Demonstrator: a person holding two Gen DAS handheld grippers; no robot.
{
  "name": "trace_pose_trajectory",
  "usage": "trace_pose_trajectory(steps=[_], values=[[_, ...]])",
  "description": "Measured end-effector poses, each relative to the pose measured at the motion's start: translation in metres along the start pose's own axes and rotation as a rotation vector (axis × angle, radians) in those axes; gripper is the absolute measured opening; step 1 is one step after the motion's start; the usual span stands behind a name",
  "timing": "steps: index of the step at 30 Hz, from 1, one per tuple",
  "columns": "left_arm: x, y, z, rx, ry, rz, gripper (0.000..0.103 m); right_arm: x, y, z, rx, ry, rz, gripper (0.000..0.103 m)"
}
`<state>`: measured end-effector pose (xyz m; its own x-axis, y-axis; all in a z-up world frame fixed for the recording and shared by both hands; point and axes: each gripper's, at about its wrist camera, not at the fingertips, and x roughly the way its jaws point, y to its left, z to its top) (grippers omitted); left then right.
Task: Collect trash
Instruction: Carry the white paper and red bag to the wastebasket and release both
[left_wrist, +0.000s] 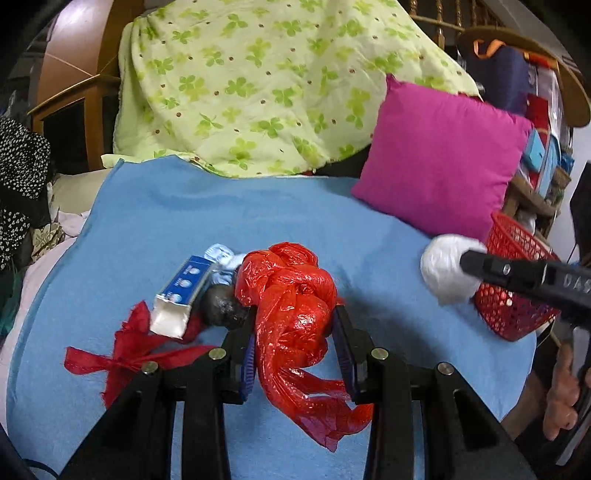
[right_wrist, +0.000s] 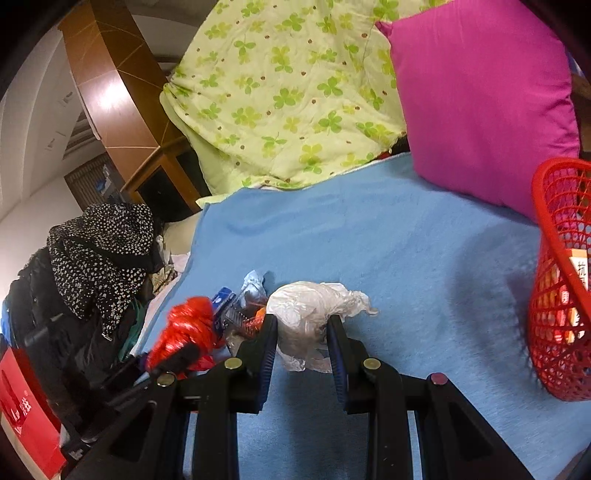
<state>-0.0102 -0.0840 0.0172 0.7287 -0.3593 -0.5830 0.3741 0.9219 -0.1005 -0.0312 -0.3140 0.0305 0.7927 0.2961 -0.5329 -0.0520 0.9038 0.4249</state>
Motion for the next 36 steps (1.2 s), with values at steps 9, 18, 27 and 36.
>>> trace_pose_trajectory(steps=[9,18,27,36], values=[[0.005,-0.021,-0.008,-0.009,0.14,0.026,0.039,-0.023,0.001,0.001,-0.031,-0.053,0.006,0.03],[-0.005,-0.053,0.008,0.027,0.206,0.064,0.039,-0.06,-0.005,0.007,-0.04,-0.147,0.015,0.03],[-0.011,-0.094,0.027,0.111,0.22,0.1,0.039,-0.095,-0.026,0.013,-0.008,-0.225,0.001,0.03],[-0.012,-0.136,0.048,0.211,0.216,0.105,0.039,-0.126,-0.055,0.019,0.05,-0.309,-0.032,0.03]])
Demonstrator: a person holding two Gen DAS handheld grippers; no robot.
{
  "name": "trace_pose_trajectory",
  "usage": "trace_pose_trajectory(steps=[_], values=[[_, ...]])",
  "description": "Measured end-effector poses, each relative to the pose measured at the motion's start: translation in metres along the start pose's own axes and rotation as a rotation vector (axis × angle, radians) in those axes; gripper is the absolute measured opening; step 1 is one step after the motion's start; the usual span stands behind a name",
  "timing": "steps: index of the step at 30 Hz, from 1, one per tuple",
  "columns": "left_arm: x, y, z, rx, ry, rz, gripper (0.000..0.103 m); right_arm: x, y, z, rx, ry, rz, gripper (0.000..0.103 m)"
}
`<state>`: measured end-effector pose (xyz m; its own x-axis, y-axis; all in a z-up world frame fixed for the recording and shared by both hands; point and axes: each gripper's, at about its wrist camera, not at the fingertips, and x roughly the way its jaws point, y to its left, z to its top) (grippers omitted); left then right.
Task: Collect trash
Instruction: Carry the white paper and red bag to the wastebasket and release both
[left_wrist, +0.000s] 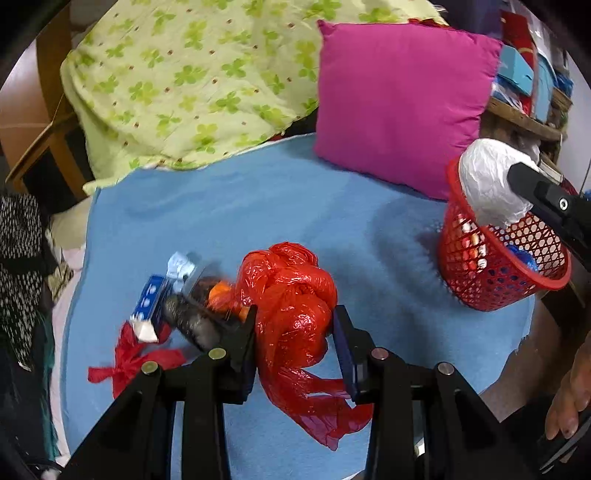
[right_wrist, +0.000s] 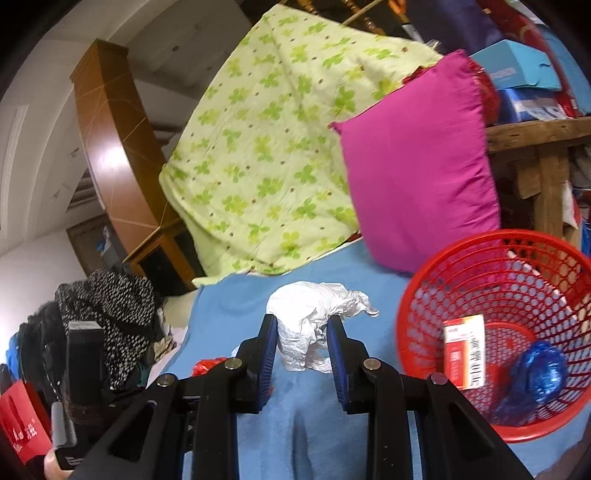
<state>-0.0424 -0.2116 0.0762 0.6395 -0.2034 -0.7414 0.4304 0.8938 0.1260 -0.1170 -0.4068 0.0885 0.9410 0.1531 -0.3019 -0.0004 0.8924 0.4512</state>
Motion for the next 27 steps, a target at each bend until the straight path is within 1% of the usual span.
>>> trace_pose_trajectory(steps=[7,12,15,16,18,19,21,23,24,27], values=[[-0.011,-0.028,0.029,0.059,-0.042,-0.004,0.039,-0.018,-0.022,0.008,0.049,-0.055,-0.033,0.03],[-0.02,-0.054,0.048,0.107,-0.079,-0.021,0.039,-0.029,-0.044,0.013,0.107,-0.093,-0.067,0.03],[-0.024,-0.07,0.06,0.13,-0.093,-0.047,0.039,-0.037,-0.058,0.016,0.145,-0.118,-0.092,0.03],[-0.025,-0.074,0.064,0.134,-0.097,-0.06,0.039,-0.04,-0.062,0.018,0.154,-0.125,-0.101,0.03],[-0.029,-0.081,0.072,0.138,-0.107,-0.109,0.039,-0.046,-0.073,0.019,0.181,-0.143,-0.123,0.03],[-0.031,-0.085,0.078,0.136,-0.109,-0.147,0.039,-0.048,-0.077,0.02,0.192,-0.147,-0.131,0.03],[-0.032,-0.091,0.084,0.14,-0.111,-0.191,0.04,-0.051,-0.087,0.021,0.219,-0.152,-0.153,0.03],[-0.031,-0.103,0.09,0.162,-0.102,-0.242,0.04,-0.053,-0.097,0.021,0.251,-0.148,-0.168,0.03],[-0.03,-0.107,0.092,0.167,-0.097,-0.267,0.04,-0.053,-0.102,0.021,0.266,-0.145,-0.176,0.032],[-0.026,-0.121,0.096,0.183,-0.086,-0.327,0.041,-0.055,-0.116,0.021,0.305,-0.143,-0.2,0.032]])
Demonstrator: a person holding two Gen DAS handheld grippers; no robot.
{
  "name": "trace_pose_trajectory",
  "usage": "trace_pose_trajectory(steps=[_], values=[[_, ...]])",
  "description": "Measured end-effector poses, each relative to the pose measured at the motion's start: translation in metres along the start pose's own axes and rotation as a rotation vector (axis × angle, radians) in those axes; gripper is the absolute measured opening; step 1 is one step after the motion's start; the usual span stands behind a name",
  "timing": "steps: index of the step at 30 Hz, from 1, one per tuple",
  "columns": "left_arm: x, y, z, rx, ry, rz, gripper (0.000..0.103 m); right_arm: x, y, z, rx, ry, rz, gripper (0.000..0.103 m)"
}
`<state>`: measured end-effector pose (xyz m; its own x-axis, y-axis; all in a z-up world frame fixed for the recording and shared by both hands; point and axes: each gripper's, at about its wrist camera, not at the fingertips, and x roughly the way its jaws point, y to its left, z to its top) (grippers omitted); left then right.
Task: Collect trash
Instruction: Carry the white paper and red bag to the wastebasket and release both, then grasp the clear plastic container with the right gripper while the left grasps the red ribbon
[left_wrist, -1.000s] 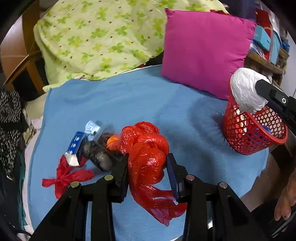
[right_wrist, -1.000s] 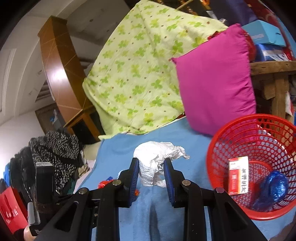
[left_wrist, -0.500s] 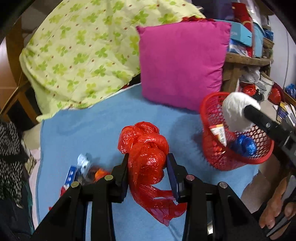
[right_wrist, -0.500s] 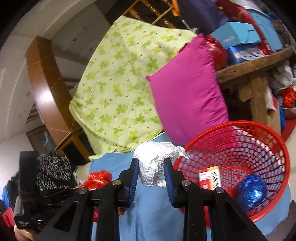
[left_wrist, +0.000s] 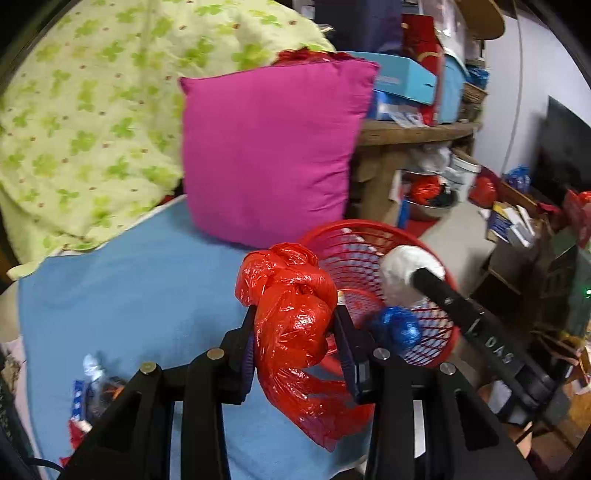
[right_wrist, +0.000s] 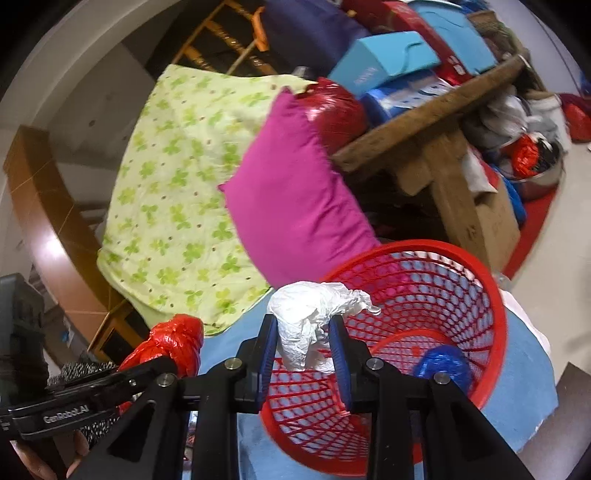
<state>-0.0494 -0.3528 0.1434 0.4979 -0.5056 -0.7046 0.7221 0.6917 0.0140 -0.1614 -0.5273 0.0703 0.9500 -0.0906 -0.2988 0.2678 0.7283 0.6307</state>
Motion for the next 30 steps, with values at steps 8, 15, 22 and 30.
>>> trace_pose_trajectory(steps=[8,15,22,30], values=[[0.024,-0.018,0.01,0.003,-0.005,-0.172,0.059,-0.006,-0.029,0.006,0.094,-0.023,-0.038,0.035],[0.017,-0.002,0.003,-0.038,-0.044,-0.165,0.067,-0.02,-0.036,0.011,0.121,-0.104,-0.043,0.073],[-0.013,0.077,-0.045,-0.166,-0.058,-0.015,0.067,-0.023,0.015,0.002,-0.045,-0.138,0.034,0.073],[-0.076,0.225,-0.161,-0.443,-0.026,0.313,0.067,-0.004,0.112,-0.052,-0.294,-0.053,0.215,0.073]])
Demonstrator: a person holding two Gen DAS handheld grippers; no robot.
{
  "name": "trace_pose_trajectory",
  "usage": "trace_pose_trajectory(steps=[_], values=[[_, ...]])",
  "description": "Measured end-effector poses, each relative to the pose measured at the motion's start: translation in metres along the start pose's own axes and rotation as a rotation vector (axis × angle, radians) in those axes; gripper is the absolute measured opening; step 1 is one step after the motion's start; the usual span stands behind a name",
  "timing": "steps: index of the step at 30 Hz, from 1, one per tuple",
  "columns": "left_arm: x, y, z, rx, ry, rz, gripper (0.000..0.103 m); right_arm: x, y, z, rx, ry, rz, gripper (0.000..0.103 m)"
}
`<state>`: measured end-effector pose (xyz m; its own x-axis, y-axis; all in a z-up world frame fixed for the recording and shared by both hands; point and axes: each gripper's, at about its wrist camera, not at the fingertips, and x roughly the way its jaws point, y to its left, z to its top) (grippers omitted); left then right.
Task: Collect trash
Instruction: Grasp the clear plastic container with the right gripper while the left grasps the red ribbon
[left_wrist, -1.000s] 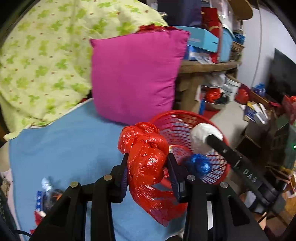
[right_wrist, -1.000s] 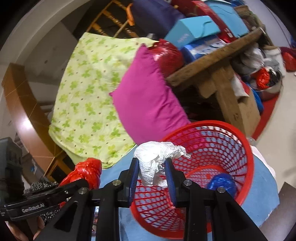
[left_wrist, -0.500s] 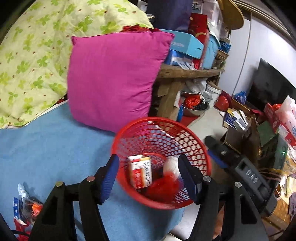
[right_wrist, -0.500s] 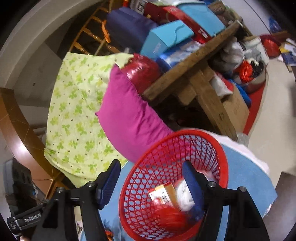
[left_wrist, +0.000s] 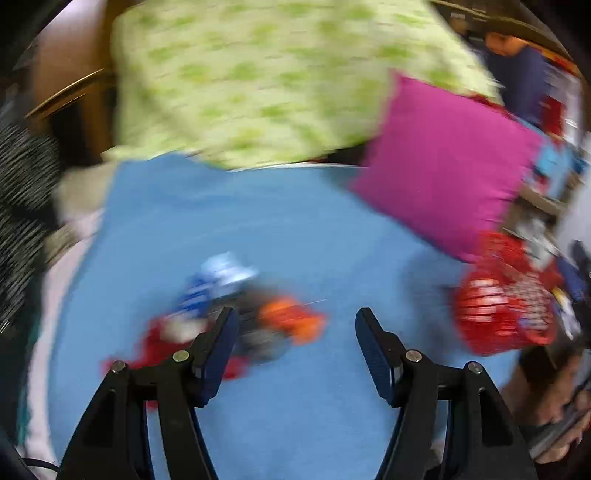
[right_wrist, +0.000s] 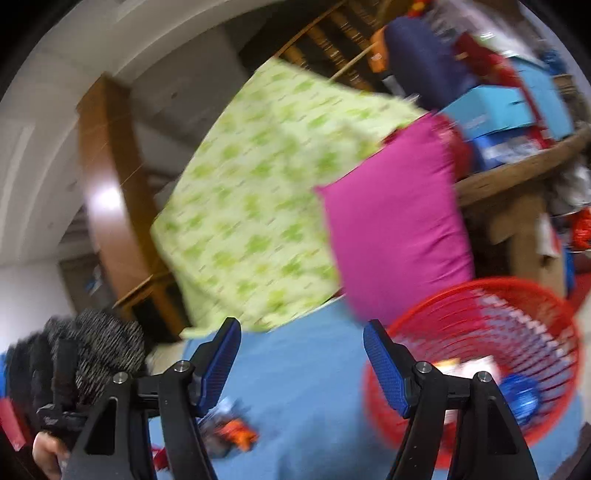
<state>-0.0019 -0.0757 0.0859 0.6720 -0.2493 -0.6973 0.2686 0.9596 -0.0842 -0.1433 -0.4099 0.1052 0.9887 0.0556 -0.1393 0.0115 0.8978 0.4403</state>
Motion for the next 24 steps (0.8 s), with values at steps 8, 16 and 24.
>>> trace_pose_trajectory(steps=[8,16,24], values=[[0.003,0.119,-0.052,-0.205,0.09,0.174,0.067,0.092,0.053,-0.054,0.085,0.352,0.162,0.071],[0.03,0.138,-0.078,-0.291,0.106,0.15,0.067,0.16,0.078,-0.111,0.135,0.607,0.211,0.057],[0.064,0.139,-0.076,-0.292,0.084,0.116,0.067,0.201,0.075,-0.132,0.275,0.715,0.252,0.058]])
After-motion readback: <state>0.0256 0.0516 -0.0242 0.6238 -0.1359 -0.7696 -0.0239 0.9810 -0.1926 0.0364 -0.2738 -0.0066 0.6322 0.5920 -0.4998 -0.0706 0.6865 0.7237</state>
